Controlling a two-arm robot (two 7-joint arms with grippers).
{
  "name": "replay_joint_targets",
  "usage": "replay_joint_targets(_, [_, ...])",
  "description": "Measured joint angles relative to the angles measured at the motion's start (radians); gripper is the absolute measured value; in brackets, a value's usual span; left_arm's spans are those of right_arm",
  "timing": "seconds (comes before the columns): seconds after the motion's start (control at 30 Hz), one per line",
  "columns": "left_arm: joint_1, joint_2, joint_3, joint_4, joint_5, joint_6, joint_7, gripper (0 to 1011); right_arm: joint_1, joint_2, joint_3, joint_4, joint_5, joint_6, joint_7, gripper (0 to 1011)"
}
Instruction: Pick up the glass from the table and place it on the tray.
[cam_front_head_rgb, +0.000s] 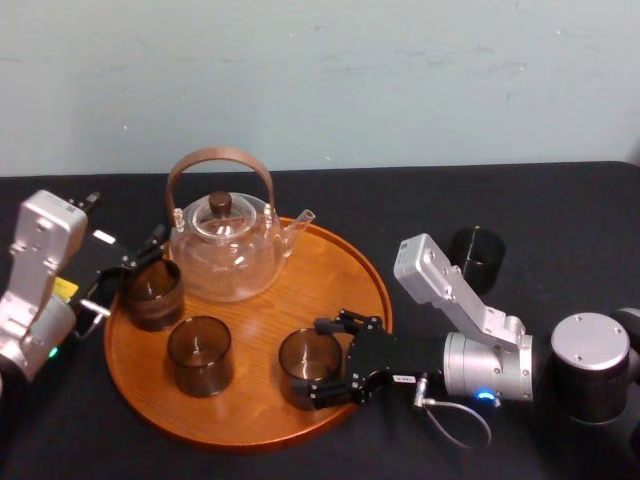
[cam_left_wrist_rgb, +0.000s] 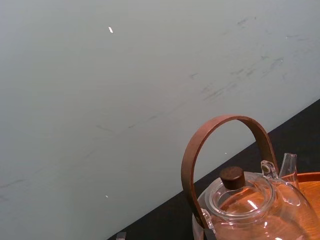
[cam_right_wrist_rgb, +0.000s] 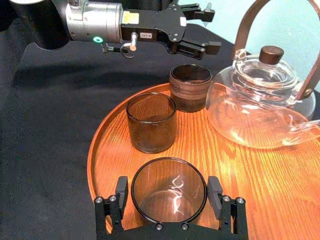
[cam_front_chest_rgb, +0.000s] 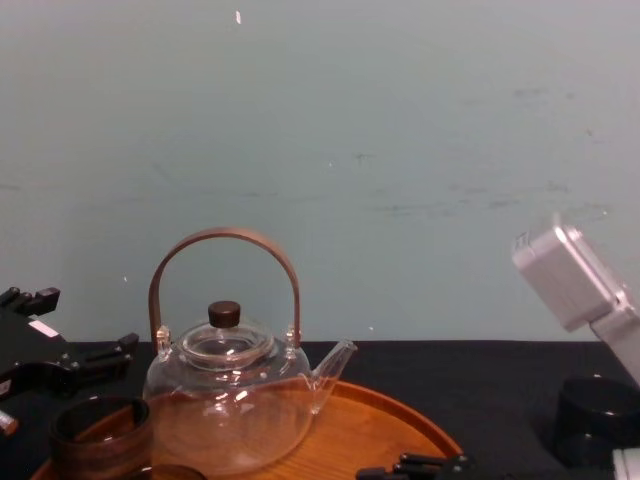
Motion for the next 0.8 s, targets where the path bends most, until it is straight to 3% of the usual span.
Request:
replay_joint_targets(0.6, [0.0, 0.0, 0.0, 0.0, 0.0, 0.0, 0.0, 1001, 0.0, 0.001, 0.001, -0.001, 0.004, 0.001, 0.003, 1002])
replay_joint_targets(0.8, [0.0, 0.0, 0.0, 0.0, 0.0, 0.0, 0.0, 1001, -0.02, 0.032, 0.018, -0.038, 0.034, -0.001, 0.023, 1002])
